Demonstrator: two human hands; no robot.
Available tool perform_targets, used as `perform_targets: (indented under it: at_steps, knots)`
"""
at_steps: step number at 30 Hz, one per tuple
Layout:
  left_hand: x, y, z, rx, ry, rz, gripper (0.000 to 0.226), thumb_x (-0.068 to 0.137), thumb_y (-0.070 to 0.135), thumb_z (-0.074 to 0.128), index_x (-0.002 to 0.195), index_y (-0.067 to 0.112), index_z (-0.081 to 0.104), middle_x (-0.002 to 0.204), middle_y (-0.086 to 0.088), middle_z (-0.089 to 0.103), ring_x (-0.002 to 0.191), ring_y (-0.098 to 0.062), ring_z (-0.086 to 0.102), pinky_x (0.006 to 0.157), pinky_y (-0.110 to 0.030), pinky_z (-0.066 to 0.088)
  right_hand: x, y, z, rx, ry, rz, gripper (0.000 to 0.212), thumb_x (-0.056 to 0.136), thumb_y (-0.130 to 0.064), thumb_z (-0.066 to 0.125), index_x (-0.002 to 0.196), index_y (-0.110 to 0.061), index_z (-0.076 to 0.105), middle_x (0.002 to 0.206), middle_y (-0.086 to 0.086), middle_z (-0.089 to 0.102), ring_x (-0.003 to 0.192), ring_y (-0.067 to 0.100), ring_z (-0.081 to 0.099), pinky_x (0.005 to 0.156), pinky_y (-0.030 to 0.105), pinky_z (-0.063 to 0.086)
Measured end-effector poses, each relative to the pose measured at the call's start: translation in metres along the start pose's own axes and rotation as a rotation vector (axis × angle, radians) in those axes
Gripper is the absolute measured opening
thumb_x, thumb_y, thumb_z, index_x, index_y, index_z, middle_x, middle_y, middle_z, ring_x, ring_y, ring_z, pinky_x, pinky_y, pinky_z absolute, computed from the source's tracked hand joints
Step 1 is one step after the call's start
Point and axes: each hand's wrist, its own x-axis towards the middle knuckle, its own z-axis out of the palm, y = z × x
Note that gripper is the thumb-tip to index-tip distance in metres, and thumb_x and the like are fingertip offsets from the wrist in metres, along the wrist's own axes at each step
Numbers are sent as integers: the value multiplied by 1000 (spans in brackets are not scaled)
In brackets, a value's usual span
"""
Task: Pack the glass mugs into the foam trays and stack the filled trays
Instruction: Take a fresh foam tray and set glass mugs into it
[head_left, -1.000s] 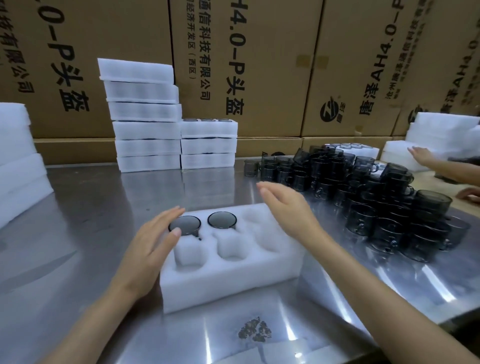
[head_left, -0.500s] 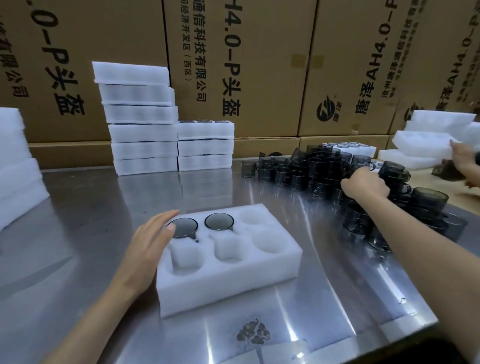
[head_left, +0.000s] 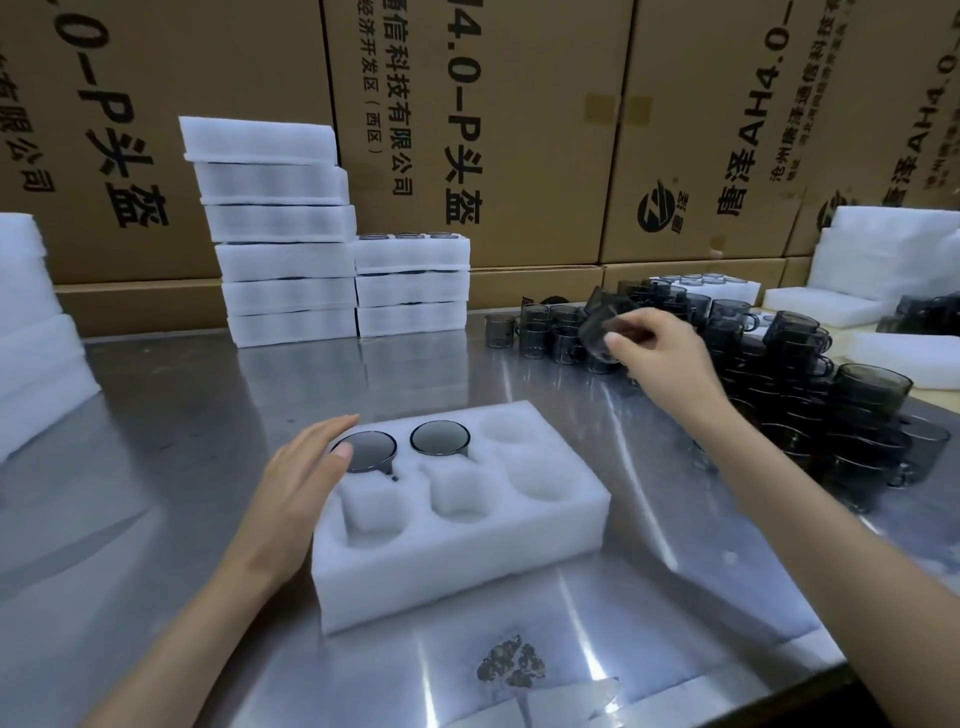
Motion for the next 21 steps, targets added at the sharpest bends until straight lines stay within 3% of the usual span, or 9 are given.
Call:
perform_targets:
  at_steps: [3, 8, 14, 21]
  knots:
    - [0, 0, 0, 2, 2, -5, 45, 85, 42, 37, 124, 28, 55, 130, 14, 53, 126, -5, 42, 110, -29, 26, -22, -27, 17, 101, -169, -135, 14, 89, -10, 57, 93, -22, 64, 95, -3, 60, 82, 11, 55, 76, 28, 44]
    - [0, -2, -1, -4, -5, -5, 47, 86, 43, 37, 125, 26, 55, 131, 12, 53, 128, -7, 42, 113, -38, 26, -42, -39, 42, -82, -358, -340, 12, 92, -13, 53, 93, -23, 59, 92, -12, 52, 83, 13, 53, 79, 37, 44]
    - [-1, -2, -2, 0, -14, -20, 46, 86, 45, 36, 125, 29, 55, 132, 15, 52, 129, -6, 40, 113, -37, 26, -45, -29, 43, -210, -455, -358, 19, 99, -17, 41, 102, -27, 57, 101, -15, 48, 91, 4, 40, 77, 36, 40]
    - [-1, -1, -2, 17, -22, -27, 43, 86, 45, 35, 123, 34, 54, 131, 17, 52, 129, -4, 39, 113, -33, 25, -39, -27, 35, -237, -552, -360, 21, 100, -18, 39, 97, -29, 57, 89, -21, 45, 96, 7, 36, 87, 40, 40]
